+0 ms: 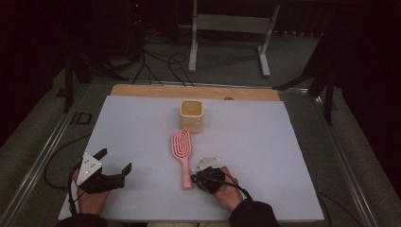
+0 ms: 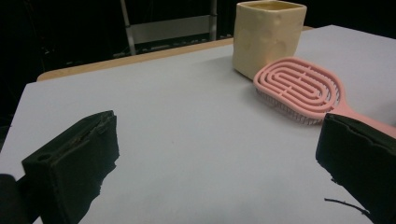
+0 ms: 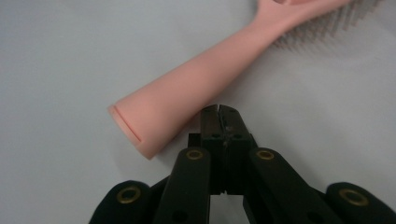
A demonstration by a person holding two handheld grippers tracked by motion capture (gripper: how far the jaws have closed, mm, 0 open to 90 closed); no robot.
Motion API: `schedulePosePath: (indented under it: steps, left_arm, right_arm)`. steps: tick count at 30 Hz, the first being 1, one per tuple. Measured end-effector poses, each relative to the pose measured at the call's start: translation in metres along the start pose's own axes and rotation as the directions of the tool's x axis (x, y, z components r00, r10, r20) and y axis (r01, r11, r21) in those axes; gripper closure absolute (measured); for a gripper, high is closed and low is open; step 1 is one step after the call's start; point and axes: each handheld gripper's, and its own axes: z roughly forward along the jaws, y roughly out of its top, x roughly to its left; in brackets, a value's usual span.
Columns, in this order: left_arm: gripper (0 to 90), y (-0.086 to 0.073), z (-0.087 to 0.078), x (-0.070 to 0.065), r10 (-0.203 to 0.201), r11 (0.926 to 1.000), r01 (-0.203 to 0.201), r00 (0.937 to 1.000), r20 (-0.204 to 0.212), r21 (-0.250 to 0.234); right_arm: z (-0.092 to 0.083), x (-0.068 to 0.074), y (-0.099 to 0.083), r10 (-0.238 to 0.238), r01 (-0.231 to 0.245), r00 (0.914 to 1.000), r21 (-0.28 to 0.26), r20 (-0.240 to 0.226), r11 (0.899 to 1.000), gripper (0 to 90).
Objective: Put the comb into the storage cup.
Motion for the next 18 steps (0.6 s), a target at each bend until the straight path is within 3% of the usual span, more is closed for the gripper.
schedulePosePath:
  steps: [7,18]
  left_arm:
    - [0.0,0.0,-0.001,0.0,0.001,1.0,-0.001,1.0,-0.001,-0.002]
    - [0.0,0.0,-0.001,0.001,-0.001,1.0,0.001,1.0,0.0,-0.004]
  right_arm:
    - [0.011,0.013,0.012,-0.032,0.032,0.9991,-0.007,-0.028,0.999,89.9]
    - [0.02,0.022,0.022,-0.055,0.055,0.9978,-0.018,-0.035,0.998,89.9]
